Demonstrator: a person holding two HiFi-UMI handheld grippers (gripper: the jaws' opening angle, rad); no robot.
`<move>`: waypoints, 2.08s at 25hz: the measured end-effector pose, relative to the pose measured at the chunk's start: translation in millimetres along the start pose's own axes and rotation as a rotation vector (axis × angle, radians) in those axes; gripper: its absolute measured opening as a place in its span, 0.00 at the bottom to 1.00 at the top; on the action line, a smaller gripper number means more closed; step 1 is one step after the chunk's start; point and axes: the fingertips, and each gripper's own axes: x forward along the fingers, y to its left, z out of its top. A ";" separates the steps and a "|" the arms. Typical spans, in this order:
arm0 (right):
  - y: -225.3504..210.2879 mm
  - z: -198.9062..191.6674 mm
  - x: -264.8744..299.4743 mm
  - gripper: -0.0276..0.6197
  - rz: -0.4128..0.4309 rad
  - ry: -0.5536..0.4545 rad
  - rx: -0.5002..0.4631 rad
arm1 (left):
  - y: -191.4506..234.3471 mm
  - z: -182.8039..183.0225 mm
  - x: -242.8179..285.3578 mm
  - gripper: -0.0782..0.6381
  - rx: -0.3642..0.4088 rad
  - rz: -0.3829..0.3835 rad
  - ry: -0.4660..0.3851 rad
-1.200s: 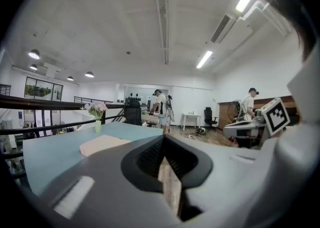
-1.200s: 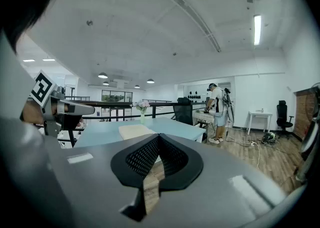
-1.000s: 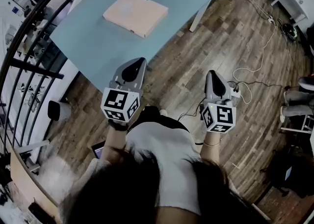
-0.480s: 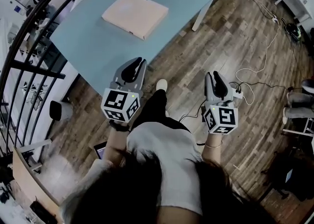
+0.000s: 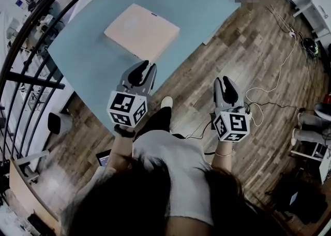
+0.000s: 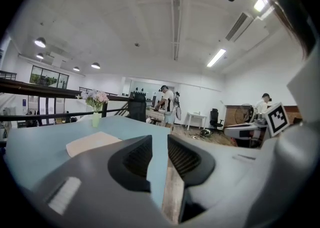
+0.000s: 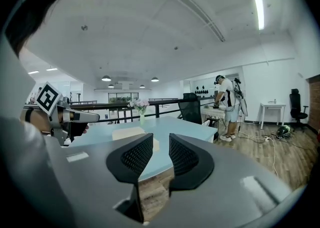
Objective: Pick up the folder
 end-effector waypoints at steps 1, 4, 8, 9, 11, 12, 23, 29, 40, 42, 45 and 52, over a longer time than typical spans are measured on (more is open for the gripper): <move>-2.6 5.7 14.1 0.16 0.004 -0.002 -0.001 | 8.5 5.4 9.3 0.25 0.000 0.004 -0.003; -6.8 21.1 53.3 0.16 0.019 -0.006 -0.013 | 34.9 21.3 33.7 0.25 -0.008 0.022 -0.020; -8.4 32.2 93.2 0.16 0.035 -0.001 -0.012 | 64.3 36.4 58.2 0.25 -0.016 0.040 -0.033; -7.8 33.6 101.4 0.16 0.040 0.002 -0.010 | 70.8 38.0 62.4 0.25 -0.020 0.044 -0.033; -4.5 36.1 115.5 0.16 0.051 0.010 -0.010 | 82.9 38.9 67.5 0.25 -0.031 0.052 -0.031; -2.0 37.3 121.9 0.16 0.057 0.013 -0.011 | 88.7 38.5 69.1 0.25 -0.037 0.056 -0.029; 19.9 37.3 195.9 0.16 0.168 0.059 -0.051 | 140.0 28.4 75.8 0.25 -0.093 0.159 -0.023; 34.6 44.1 258.5 0.16 0.314 0.072 -0.080 | 174.4 25.8 67.8 0.25 -0.127 0.315 -0.032; 91.3 65.5 393.9 0.16 0.748 0.115 -0.180 | 231.1 29.0 54.4 0.25 -0.236 0.729 -0.095; 96.2 65.8 410.6 0.16 0.812 0.125 -0.190 | 235.2 32.7 58.3 0.25 -0.244 0.788 -0.106; 99.6 64.2 428.5 0.16 0.891 0.146 -0.201 | 236.8 32.3 64.0 0.25 -0.267 0.863 -0.114; 111.2 62.7 441.8 0.16 1.029 0.166 -0.216 | 223.9 24.7 57.8 0.25 -0.307 0.995 -0.118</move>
